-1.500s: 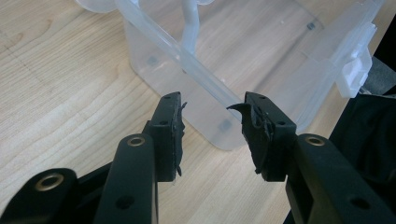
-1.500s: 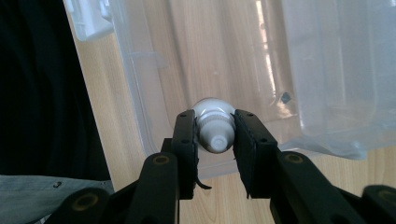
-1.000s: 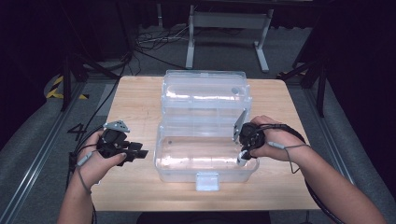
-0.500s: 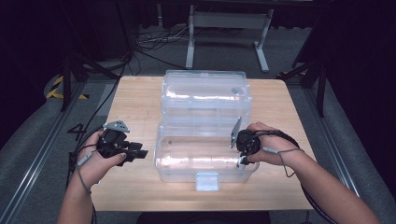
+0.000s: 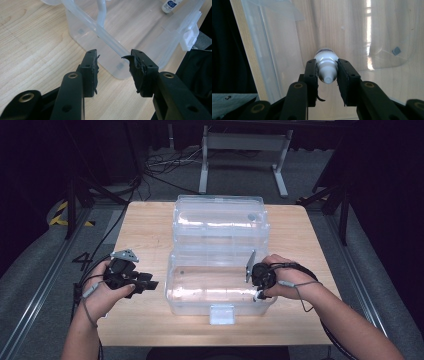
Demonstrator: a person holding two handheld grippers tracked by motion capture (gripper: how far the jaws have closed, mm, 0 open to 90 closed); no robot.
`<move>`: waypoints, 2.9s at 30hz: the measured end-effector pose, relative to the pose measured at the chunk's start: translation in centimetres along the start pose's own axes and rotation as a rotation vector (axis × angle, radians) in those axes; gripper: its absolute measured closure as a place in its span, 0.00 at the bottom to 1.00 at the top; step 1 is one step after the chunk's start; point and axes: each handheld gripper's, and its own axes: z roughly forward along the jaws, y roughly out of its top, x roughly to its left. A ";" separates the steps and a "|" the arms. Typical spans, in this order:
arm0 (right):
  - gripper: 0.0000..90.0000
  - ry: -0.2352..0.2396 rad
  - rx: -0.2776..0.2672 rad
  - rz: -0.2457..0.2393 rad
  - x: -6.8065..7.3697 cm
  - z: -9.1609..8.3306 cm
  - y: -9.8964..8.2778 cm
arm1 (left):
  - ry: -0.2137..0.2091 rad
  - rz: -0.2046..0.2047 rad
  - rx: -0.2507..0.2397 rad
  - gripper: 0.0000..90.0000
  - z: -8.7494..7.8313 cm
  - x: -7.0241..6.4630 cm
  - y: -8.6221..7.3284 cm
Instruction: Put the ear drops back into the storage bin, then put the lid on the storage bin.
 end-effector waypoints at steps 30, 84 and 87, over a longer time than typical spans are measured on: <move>0.68 -0.025 -0.089 0.019 0.8 -3.2 -0.7 | 0.004 -0.005 0.001 0.62 0.2 0.0 0.1; 0.92 -0.005 -0.114 -0.020 4.5 0.6 1.4 | -0.025 0.130 -0.019 0.57 0.5 -0.4 7.7; 0.92 -0.007 -0.112 -0.017 4.5 0.6 1.4 | -0.029 0.148 -0.018 0.57 0.5 -0.4 8.8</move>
